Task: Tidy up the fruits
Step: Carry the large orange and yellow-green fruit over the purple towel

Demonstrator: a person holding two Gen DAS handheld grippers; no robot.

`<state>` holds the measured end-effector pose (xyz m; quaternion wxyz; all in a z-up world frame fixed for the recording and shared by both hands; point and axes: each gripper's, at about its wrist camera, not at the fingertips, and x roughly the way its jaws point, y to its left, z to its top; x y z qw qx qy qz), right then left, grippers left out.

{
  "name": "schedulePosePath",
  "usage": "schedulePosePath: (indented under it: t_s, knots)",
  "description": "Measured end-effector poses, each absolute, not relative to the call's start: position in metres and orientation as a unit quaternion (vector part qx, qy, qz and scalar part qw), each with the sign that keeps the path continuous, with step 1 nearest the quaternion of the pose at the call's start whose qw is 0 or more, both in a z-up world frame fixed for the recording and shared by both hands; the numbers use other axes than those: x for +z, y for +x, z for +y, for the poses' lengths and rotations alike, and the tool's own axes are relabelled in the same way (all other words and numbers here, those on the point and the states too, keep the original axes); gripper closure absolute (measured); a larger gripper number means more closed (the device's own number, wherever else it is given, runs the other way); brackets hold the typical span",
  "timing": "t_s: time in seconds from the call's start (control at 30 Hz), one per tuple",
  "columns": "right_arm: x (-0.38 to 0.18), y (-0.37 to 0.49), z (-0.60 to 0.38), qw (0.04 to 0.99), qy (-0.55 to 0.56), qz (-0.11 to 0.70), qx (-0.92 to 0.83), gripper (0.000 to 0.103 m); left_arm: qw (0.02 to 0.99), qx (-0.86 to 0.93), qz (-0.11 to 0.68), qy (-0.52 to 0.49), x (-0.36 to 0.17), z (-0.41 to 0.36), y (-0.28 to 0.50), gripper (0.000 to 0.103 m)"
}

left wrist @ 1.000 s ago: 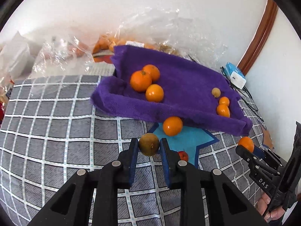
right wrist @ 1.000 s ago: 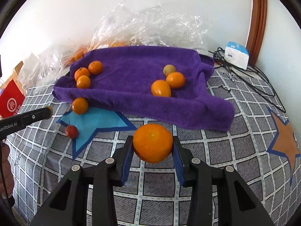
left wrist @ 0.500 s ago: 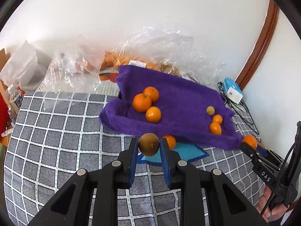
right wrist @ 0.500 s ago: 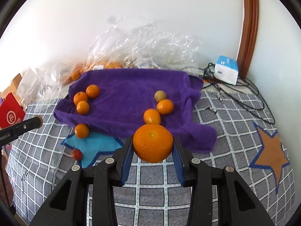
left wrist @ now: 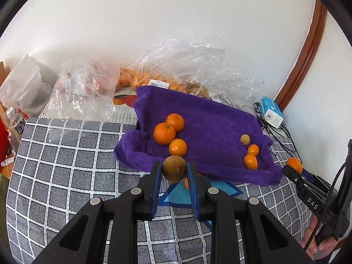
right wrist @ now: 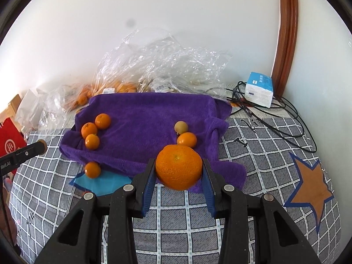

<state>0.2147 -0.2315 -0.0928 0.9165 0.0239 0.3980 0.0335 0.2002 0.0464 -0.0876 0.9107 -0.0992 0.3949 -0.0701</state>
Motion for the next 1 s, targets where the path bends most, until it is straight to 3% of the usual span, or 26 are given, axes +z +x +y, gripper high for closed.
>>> schedulePosePath:
  t_s: [1.0]
  knots:
    - [-0.112, 0.297, -0.245, 0.913, 0.026, 0.407, 0.014, 0.064, 0.91, -0.081, 0.401, -0.071, -0.096, 0.015, 0.28, 0.08]
